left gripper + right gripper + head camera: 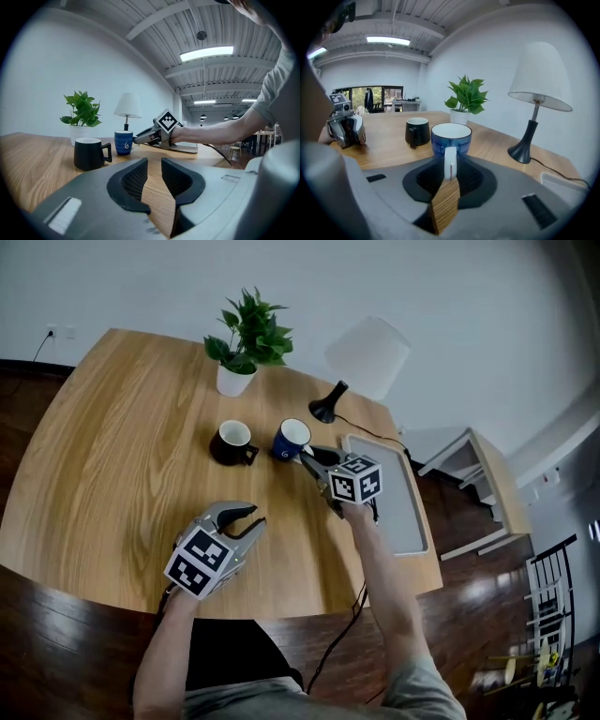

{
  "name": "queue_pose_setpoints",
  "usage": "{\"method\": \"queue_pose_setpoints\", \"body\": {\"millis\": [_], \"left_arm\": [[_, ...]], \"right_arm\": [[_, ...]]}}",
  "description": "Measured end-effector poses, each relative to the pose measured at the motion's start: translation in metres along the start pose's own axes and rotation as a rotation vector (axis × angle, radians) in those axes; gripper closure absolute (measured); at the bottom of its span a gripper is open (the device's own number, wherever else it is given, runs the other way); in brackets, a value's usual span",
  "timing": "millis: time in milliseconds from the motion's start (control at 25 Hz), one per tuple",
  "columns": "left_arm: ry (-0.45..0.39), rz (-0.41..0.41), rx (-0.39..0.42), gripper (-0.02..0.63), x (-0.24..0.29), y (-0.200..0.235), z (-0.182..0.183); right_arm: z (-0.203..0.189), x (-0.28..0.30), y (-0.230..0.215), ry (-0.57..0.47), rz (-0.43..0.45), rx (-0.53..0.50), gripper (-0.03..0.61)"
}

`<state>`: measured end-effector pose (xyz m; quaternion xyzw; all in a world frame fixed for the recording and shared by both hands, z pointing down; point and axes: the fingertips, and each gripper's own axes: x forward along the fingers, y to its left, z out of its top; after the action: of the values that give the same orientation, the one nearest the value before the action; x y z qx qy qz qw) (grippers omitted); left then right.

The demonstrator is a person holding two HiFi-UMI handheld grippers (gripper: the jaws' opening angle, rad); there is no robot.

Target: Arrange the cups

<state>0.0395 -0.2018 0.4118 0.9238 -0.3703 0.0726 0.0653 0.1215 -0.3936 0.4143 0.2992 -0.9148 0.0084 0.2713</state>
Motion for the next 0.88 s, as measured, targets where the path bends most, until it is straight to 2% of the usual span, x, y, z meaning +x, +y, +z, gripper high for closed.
{"method": "queue_pose_setpoints", "body": {"millis": [200, 360, 560, 760, 880], "left_arm": [[-0.001, -0.001, 0.000, 0.512, -0.003, 0.000, 0.001], [-0.004, 0.003, 0.000, 0.512, -0.002, 0.002, 0.003], [0.000, -0.002, 0.001, 0.512, 0.001, 0.000, 0.002], [0.001, 0.001, 0.003, 0.512, 0.000, 0.001, -0.001], [-0.001, -0.002, 0.002, 0.512, 0.002, 0.001, -0.001]], "right_arm": [[0.002, -0.033, -0.015, -0.078, -0.039, 0.121, 0.492], [0.013, -0.088, -0.066, -0.139, -0.153, 0.142, 0.492], [-0.028, -0.157, -0.148, -0.076, -0.327, 0.170, 0.492], [-0.083, -0.173, -0.174, 0.018, -0.356, 0.203, 0.492], [-0.095, -0.173, -0.180, 0.022, -0.359, 0.223, 0.492]]}}
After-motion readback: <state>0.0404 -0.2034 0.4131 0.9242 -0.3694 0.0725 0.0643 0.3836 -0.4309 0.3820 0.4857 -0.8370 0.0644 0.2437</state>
